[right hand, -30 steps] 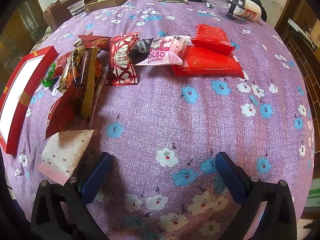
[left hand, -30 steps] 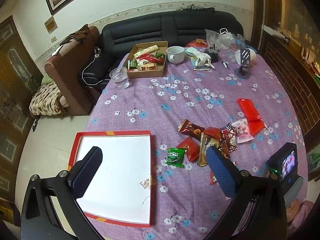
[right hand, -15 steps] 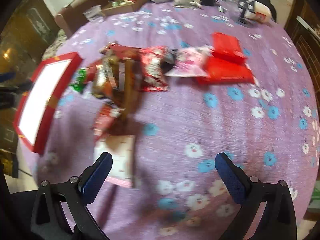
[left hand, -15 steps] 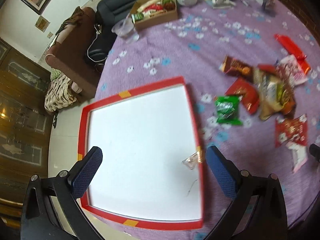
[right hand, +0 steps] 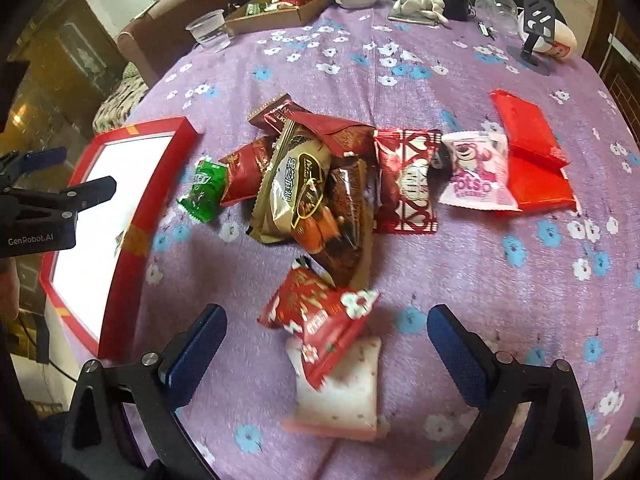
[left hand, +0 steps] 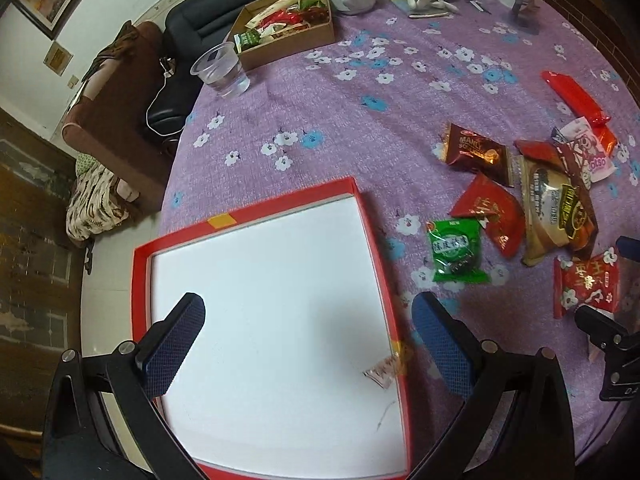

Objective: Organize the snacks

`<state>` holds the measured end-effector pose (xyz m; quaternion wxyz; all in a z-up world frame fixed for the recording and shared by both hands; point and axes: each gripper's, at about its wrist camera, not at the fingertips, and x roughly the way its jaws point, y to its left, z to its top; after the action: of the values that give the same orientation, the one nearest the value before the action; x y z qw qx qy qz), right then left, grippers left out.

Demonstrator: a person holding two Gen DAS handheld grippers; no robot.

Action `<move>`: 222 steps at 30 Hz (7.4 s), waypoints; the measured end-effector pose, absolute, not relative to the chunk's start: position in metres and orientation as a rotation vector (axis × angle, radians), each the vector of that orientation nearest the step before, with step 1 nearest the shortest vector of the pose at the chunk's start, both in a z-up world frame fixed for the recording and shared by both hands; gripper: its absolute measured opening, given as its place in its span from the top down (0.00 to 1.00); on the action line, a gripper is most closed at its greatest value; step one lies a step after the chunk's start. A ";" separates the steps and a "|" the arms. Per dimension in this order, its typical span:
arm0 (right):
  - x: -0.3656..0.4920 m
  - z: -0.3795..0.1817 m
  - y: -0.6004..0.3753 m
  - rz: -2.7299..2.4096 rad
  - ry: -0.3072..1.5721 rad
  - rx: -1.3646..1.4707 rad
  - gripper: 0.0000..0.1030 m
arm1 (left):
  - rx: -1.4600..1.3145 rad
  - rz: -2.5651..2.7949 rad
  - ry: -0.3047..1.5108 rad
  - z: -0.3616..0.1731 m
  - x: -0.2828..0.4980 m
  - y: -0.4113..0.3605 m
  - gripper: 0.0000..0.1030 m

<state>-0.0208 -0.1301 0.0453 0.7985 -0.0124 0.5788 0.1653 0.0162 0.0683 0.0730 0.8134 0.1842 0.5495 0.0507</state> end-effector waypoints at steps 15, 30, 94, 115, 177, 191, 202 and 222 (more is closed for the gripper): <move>-0.029 0.032 -0.159 0.316 1.288 0.200 0.78 | 0.410 -0.070 1.175 0.070 0.042 0.009 0.00; -0.067 0.043 -0.249 0.269 1.215 0.432 0.78 | 0.349 -0.200 1.172 0.042 0.060 -0.073 0.00; -0.004 0.082 0.033 0.860 1.220 0.012 0.77 | -0.046 0.158 1.007 0.112 -0.055 0.175 0.84; 0.002 0.075 0.071 0.892 1.232 -0.061 0.74 | 0.118 0.401 0.939 0.131 -0.070 0.200 0.68; -0.063 0.031 -0.195 0.308 1.341 0.198 0.29 | 0.477 -0.318 1.104 0.044 0.059 -0.023 0.37; -0.074 0.026 -0.155 0.313 1.339 -0.060 0.49 | 0.269 -0.428 1.225 0.014 0.062 -0.029 0.48; -0.081 0.036 -0.187 0.269 1.308 0.064 0.57 | 0.151 -0.494 1.253 0.016 0.063 -0.020 0.99; -0.058 0.041 -0.210 0.298 1.277 0.276 0.57 | 0.161 -0.528 1.229 0.035 0.014 -0.003 0.46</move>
<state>-0.0581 -0.2101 0.0409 0.7838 0.1279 0.5918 0.1382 0.0136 -0.0030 0.0353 0.7814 0.0746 0.5692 -0.2447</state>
